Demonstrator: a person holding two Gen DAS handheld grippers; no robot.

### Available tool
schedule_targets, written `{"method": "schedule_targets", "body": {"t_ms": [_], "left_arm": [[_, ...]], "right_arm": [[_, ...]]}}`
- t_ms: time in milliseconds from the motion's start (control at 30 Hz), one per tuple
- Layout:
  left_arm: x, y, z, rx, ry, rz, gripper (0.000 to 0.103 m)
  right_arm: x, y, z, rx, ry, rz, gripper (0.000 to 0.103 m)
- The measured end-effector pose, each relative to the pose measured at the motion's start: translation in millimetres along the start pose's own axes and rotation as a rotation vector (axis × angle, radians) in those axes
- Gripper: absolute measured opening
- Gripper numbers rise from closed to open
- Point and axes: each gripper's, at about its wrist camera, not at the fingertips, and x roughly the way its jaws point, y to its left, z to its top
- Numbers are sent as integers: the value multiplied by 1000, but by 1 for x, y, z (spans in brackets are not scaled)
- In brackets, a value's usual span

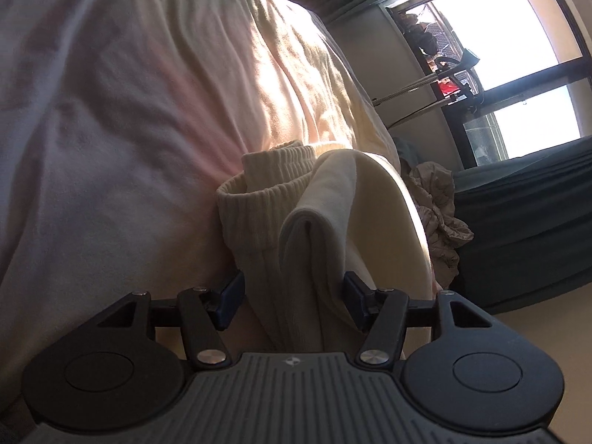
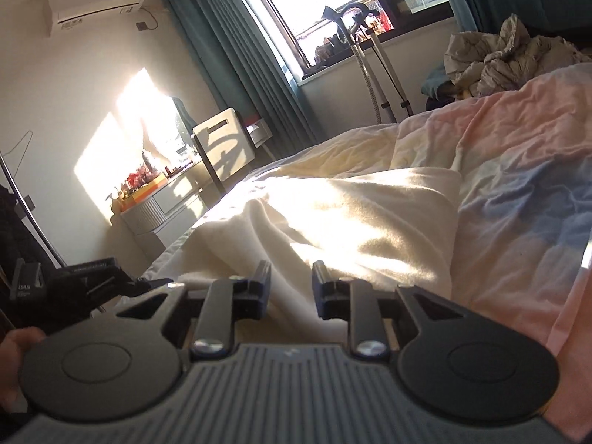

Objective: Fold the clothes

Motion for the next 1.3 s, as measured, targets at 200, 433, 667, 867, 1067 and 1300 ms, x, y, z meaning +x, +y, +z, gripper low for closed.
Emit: {"method": "schedule_targets", "body": {"t_ms": [200,433,667,867,1067,1300], "left_arm": [[25,9,1,-99,14,24,67],[40,13,-1,-131,12,7,69],[46,9,-1,-99,2,-9,69],[57,0,3,-99,3,-28,77],[79,-10,7,-78,10,-62,83],[74,-21,2,23,-49,-122,43]], "right_arm": [[-4,-34,5,243,-18,-41,37],[2,-76,5,455,-18,-52,50],[23,-97,8,449,14,-129,69],[53,-111,10,477,71,-43,79],[72,-112,12,472,77,-32,81],[68,-97,19,375,23,-85,38]]}}
